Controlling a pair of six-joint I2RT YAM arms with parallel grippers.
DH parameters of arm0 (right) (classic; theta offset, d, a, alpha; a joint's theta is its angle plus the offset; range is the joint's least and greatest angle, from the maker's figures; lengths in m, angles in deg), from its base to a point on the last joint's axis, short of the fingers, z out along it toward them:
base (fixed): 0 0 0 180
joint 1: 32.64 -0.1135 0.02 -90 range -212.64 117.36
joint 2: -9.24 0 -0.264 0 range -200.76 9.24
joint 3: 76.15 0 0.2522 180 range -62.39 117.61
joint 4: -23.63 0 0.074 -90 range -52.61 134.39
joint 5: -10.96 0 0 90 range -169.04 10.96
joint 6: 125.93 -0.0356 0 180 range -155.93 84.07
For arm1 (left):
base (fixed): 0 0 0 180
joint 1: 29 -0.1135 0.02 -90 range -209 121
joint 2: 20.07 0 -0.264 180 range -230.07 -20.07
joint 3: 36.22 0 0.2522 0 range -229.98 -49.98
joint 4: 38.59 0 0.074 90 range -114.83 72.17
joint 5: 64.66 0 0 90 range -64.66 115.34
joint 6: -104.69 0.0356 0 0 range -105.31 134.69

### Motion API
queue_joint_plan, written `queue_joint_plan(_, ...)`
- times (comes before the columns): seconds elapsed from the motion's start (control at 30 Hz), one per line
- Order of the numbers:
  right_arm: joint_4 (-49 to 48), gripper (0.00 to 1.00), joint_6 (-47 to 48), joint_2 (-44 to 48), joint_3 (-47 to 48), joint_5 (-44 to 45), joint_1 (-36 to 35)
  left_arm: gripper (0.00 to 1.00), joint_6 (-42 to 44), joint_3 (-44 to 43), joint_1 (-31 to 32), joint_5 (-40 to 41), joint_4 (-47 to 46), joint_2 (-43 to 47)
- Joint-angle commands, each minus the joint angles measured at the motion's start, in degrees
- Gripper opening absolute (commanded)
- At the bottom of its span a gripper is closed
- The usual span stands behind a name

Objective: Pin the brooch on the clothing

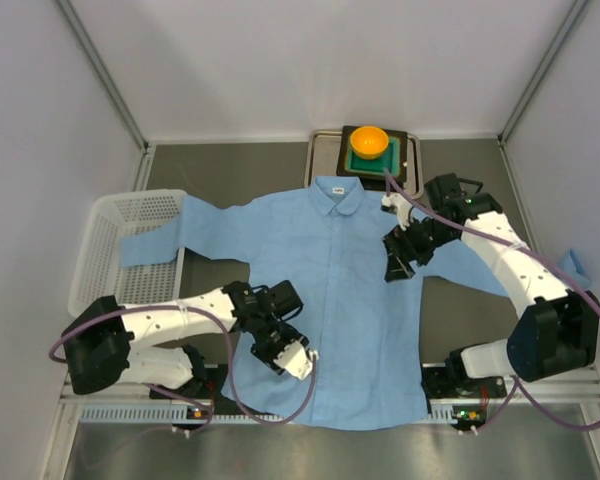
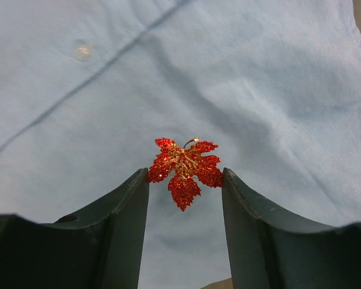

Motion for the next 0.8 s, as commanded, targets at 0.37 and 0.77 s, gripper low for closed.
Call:
queue_joint_plan(0.37, -19.6, 0.91, 5.2, 21.2, 0.3, -11.4, -0.2, 0.41, -19.2, -35.2, -21.4, -27.0, 11.5, -9.2)
queue_joint_plan(0.77, -25.6, 0.8, 22.5, 25.8, -2.6, -8.2, -17.0, 0.4, -18.4, -50.9, -28.2, -47.0, 28.4, -22.8)
